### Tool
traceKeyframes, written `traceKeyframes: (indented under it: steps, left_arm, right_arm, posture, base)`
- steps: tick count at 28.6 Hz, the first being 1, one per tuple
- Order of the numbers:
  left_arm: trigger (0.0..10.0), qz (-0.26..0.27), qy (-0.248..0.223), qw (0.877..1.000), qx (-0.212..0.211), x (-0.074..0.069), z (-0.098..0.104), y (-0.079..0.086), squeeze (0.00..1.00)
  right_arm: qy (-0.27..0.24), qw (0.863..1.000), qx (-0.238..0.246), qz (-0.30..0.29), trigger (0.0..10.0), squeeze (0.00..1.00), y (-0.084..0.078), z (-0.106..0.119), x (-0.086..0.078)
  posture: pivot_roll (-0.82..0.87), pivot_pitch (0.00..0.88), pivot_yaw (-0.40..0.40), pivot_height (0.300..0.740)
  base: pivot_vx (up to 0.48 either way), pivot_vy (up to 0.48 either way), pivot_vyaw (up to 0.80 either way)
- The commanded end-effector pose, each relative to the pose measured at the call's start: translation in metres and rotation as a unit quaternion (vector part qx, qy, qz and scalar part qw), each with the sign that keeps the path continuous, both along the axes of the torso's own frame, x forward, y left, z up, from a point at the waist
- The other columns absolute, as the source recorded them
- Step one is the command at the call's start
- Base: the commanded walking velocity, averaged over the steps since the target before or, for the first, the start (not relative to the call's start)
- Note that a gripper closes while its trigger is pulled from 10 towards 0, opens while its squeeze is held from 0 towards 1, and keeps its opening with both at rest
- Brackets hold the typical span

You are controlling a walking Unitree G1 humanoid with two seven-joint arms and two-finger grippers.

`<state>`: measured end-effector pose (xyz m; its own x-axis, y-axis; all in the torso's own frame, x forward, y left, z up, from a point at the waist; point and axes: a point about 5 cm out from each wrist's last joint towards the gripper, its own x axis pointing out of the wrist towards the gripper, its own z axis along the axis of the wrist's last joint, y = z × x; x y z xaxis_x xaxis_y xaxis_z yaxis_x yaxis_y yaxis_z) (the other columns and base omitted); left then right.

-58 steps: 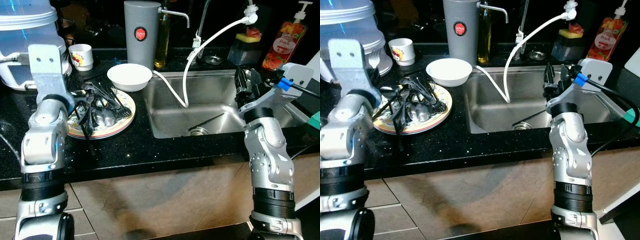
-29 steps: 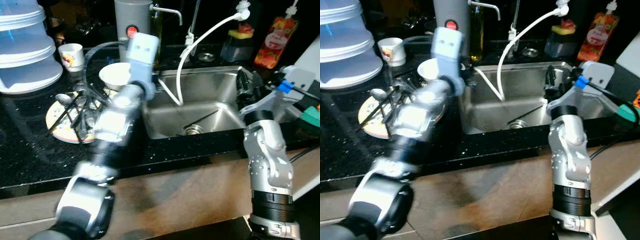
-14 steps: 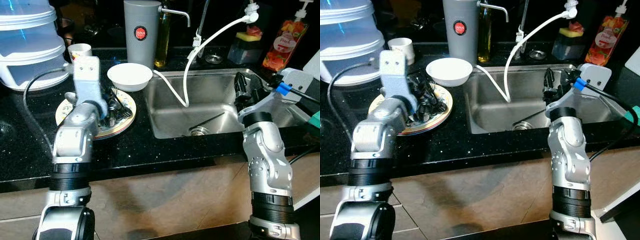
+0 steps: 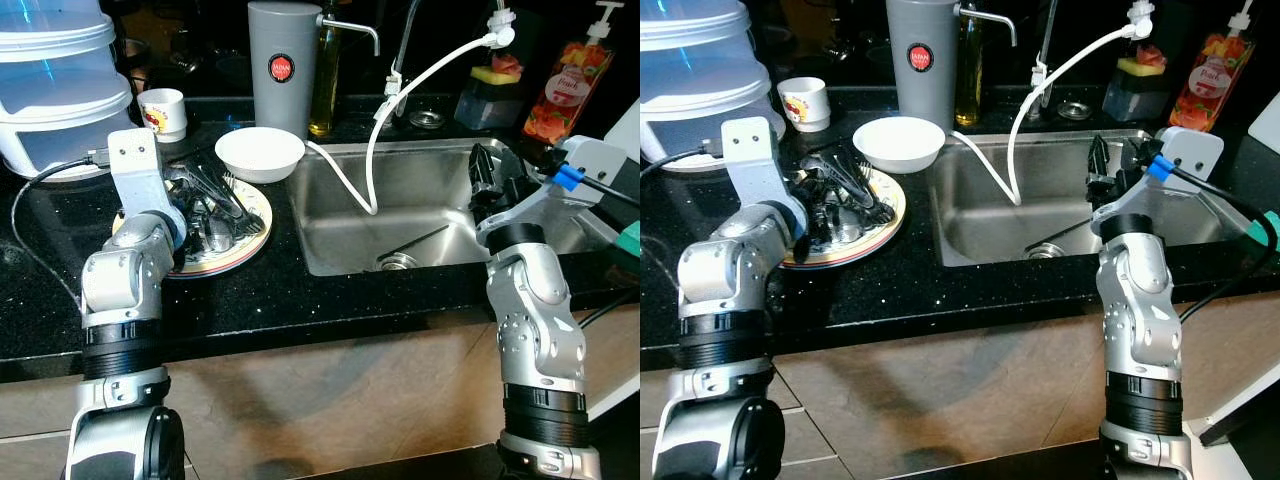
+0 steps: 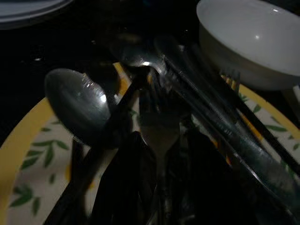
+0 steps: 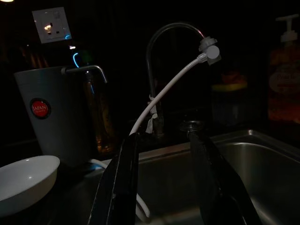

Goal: Kitchen organization

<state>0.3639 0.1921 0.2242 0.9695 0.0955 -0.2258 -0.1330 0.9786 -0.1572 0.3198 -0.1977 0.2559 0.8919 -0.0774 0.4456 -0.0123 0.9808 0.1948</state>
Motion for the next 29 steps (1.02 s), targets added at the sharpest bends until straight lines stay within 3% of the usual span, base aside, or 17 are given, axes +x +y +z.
traceKeyframes:
  steps: [1,5,6,7,9,10,14,17,18,19,20,22,29]
  left_arm:
    - [10.0,0.002,0.012,1.000,-0.001,0.002,-0.003,0.003,0.00]
    - [10.0,0.008,0.028,1.000,-0.005,0.007,-0.011,0.006,0.00]
    - [9.1,0.011,0.034,0.999,-0.004,0.009,-0.015,0.008,0.00]
    - [1.8,0.017,0.044,0.999,-0.002,0.012,-0.020,0.011,0.00]
    - [1.8,0.018,0.046,0.999,-0.001,0.013,-0.021,0.012,0.00]
    - [0.0,0.018,0.047,0.999,-0.002,0.014,-0.022,0.012,0.00]
    - [0.0,0.024,0.033,0.999,0.018,0.014,-0.017,0.012,0.00]
    - [0.0,0.042,-0.020,0.998,0.050,0.013,0.001,0.013,0.00]
    - [6.8,0.041,-0.048,0.996,0.064,0.014,0.010,0.011,0.00]
    - [6.8,0.039,-0.065,0.994,0.073,0.015,0.015,0.009,0.00]
    - [10.0,0.038,-0.081,0.993,0.079,0.015,0.022,0.008,0.00]
    - [10.0,0.031,-0.117,0.989,0.087,0.014,0.036,0.005,0.00]
    - [10.0,0.014,-0.173,0.980,0.100,0.011,0.057,-0.002,0.00]
  right_arm:
    - [0.001,1.000,0.000,0.000,10.0,0.00,-0.001,0.001,0.000]
    - [0.000,1.000,0.000,-0.001,10.0,0.00,-0.001,0.001,0.000]
    - [0.000,1.000,0.000,-0.001,10.0,0.00,-0.001,0.001,0.000]
    - [0.000,1.000,0.000,-0.002,10.0,0.00,-0.001,0.001,0.000]
    - [0.000,1.000,0.000,-0.003,10.0,0.00,-0.001,0.001,0.000]
    - [-0.001,1.000,0.000,-0.003,10.0,0.00,-0.001,0.001,0.000]
    - [-0.002,1.000,-0.001,-0.007,10.0,0.00,-0.003,0.002,-0.001]
    - [-0.002,1.000,-0.002,-0.006,10.0,0.00,-0.003,0.002,0.000]
    - [-0.002,1.000,-0.002,-0.004,10.0,0.00,-0.003,0.002,0.000]
    - [-0.003,1.000,-0.002,-0.003,10.0,0.00,-0.002,0.002,0.001]
    - [-0.004,1.000,-0.003,-0.003,10.0,0.00,-0.002,0.003,0.001]
    - [-0.007,1.000,-0.004,-0.002,10.0,0.00,-0.003,0.005,0.002]
    - [-0.010,1.000,-0.004,-0.002,10.0,0.00,-0.003,0.007,0.004]
  posture:
    - [0.04,0.000,-0.037,0.740]
    - [0.04,0.000,-0.037,0.740]
    - [0.03,0.000,-0.035,0.740]
    - [0.03,0.000,-0.029,0.740]
    - [0.03,0.000,-0.029,0.740]
    - [0.03,0.000,-0.029,0.740]
    - [0.02,0.000,-0.027,0.740]
    - [0.03,0.000,-0.030,0.740]
    - [0.03,0.000,-0.030,0.740]
    - [0.03,0.000,-0.030,0.740]
    - [0.03,0.000,-0.031,0.740]
    - [0.03,0.000,-0.031,0.740]
    - [0.03,0.000,-0.034,0.740]
  base:
    - [0.000,0.000,0.00]
    - [0.000,0.000,0.00]
    - [0.000,0.000,0.00]
    - [0.000,0.000,0.00]
    - [0.000,0.000,0.00]
    - [0.000,0.000,0.00]
    - [0.000,0.000,0.00]
    - [0.000,0.000,0.00]
    - [0.000,0.000,0.00]
    - [0.000,0.000,0.00]
    - [0.000,0.000,0.00]
    - [0.000,0.000,0.00]
    - [0.000,0.000,0.00]
